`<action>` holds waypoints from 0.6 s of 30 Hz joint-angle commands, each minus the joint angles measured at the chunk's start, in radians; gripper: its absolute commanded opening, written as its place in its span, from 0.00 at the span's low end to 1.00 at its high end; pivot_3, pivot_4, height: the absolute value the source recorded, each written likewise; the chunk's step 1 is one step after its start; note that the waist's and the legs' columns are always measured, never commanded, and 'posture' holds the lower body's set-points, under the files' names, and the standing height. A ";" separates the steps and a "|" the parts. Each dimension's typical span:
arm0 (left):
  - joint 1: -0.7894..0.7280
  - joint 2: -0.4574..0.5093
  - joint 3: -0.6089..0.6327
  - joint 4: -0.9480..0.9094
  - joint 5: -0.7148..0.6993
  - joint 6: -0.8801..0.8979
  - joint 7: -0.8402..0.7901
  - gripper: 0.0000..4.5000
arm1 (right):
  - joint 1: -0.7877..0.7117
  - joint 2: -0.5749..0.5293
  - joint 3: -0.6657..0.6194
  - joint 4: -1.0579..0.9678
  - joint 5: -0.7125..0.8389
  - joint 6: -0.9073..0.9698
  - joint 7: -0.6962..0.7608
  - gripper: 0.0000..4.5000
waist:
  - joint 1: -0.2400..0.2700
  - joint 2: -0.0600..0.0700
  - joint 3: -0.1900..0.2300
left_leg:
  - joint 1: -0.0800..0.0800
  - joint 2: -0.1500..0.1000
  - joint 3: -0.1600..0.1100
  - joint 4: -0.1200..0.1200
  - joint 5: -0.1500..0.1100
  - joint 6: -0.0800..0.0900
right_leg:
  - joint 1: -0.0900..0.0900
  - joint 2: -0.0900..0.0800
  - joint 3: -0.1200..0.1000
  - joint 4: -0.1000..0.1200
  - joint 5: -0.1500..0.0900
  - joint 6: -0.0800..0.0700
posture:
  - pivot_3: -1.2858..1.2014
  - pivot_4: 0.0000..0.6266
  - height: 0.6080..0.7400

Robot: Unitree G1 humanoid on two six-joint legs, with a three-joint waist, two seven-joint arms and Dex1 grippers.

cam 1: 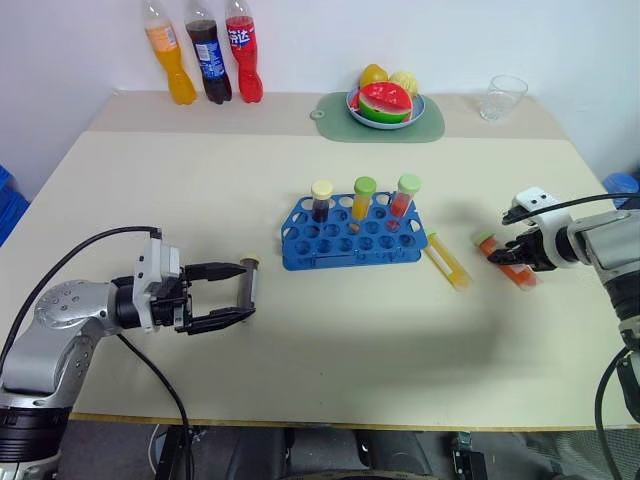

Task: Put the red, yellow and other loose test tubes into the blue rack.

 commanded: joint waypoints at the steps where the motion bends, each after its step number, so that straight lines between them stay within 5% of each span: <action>1: 0.002 0.004 0.031 -0.028 -0.010 -0.019 0.009 0.80 | 0.065 -0.046 -0.133 -0.169 0.070 -0.093 0.055 0.17 | 0.001 0.000 0.000 | 0.000 0.000 0.001 0.000 0.000 0.000 | -0.001 0.000 0.001 0.000 0.000 0.001 | 0.52 0.24 1.00; 4: -0.007 -0.003 0.029 -0.019 -0.010 -0.023 0.019 0.80 | 0.191 -0.004 -0.361 -0.371 0.297 -0.137 0.175 0.17 | 0.005 0.000 0.000 | -0.002 0.000 0.001 0.000 0.000 0.000 | -0.002 0.000 0.001 0.001 0.002 0.004 | 0.52 0.24 1.00; 8: -0.028 -0.031 0.005 -0.009 0.006 -0.046 0.033 0.80 | 0.353 0.159 -0.542 -0.587 0.429 -0.282 0.119 0.17 | 0.006 -0.002 -0.001 | -0.002 0.001 0.001 0.000 0.000 0.001 | -0.002 0.001 0.001 0.001 0.002 0.005 | 0.52 0.24 1.00; 18: -0.097 -0.063 -0.027 0.076 0.038 -0.091 0.024 0.80 | 0.444 0.560 -0.425 -0.592 0.303 -0.675 -0.121 0.17 | 0.001 -0.001 -0.001 | 0.000 0.001 0.002 0.001 0.000 0.001 | -0.001 0.002 0.002 0.002 0.002 0.004 | 0.52 0.24 1.00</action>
